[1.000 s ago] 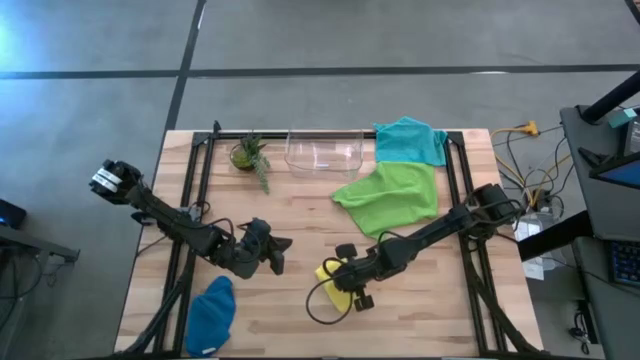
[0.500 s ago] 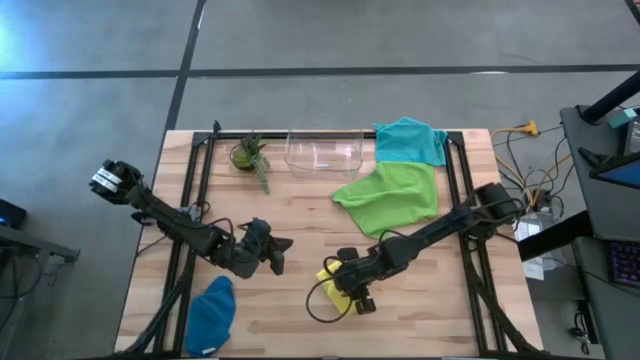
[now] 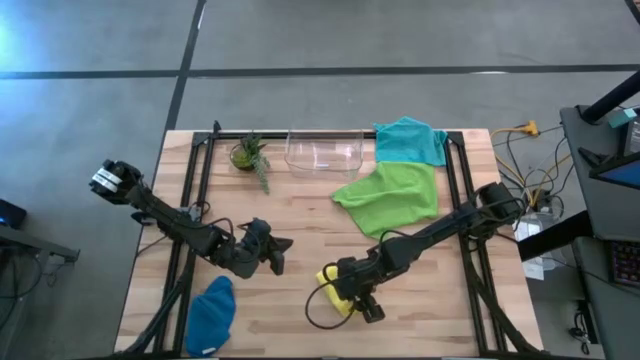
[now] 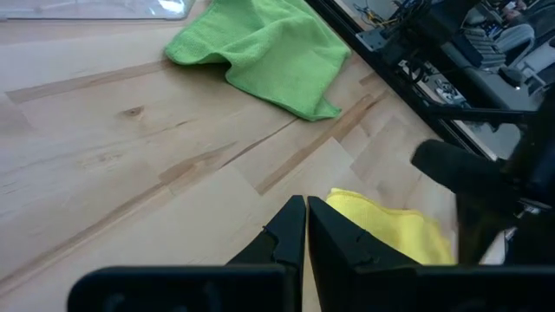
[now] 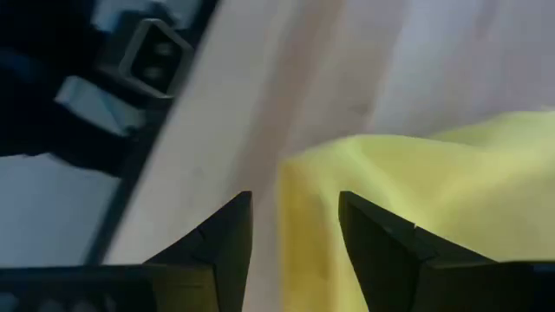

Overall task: Fold microfiber towels
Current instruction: Fold the yellow towel

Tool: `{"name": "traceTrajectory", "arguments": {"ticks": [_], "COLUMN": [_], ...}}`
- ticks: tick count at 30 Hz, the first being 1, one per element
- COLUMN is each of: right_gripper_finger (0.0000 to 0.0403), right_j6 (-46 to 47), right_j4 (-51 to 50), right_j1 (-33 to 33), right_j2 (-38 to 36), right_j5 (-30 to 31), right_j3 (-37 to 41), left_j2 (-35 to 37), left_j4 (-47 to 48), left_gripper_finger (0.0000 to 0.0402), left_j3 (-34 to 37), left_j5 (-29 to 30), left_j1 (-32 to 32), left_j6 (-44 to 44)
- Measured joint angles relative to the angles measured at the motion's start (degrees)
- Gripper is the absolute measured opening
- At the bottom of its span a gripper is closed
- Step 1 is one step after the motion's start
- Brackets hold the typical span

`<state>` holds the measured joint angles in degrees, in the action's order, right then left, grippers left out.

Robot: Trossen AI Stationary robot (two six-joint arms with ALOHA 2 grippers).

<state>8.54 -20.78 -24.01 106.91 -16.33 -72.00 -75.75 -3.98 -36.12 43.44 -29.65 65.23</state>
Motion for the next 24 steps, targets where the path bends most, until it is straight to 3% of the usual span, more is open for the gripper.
{"name": "traceTrajectory", "arguments": {"ticks": [5,10,16,20,24], "right_gripper_finger": [0.0156,0.0147,0.0136,0.0127,0.0110], "right_j6": [1.62,3.28,1.94,2.52,3.19], "right_j4": [-0.06,0.06,1.88,7.30,8.55], "right_j1": [0.00,0.13,1.93,3.20,3.67], "right_j2": [-0.41,-2.55,-3.08,-3.07,-3.08], "right_j5": [-4.86,-2.63,1.31,1.39,1.41], "right_j3": [-0.01,0.35,2.28,5.36,8.28], "left_j2": [0.00,-1.46,-13.68,-22.93,-28.99], "left_j4": [-0.16,-6.71,-29.68,-32.61,-32.79], "left_gripper_finger": [0.0000,0.0000,0.0000,0.0000,0.0000], "left_j3": [0.00,-0.06,-2.06,-6.46,-10.00], "left_j5": [-0.16,-6.71,-17.75,-17.87,-17.70], "left_j1": [0.00,0.38,1.16,1.18,1.27], "left_j6": [0.00,-3.90,-15.71,-17.50,-12.82]}}
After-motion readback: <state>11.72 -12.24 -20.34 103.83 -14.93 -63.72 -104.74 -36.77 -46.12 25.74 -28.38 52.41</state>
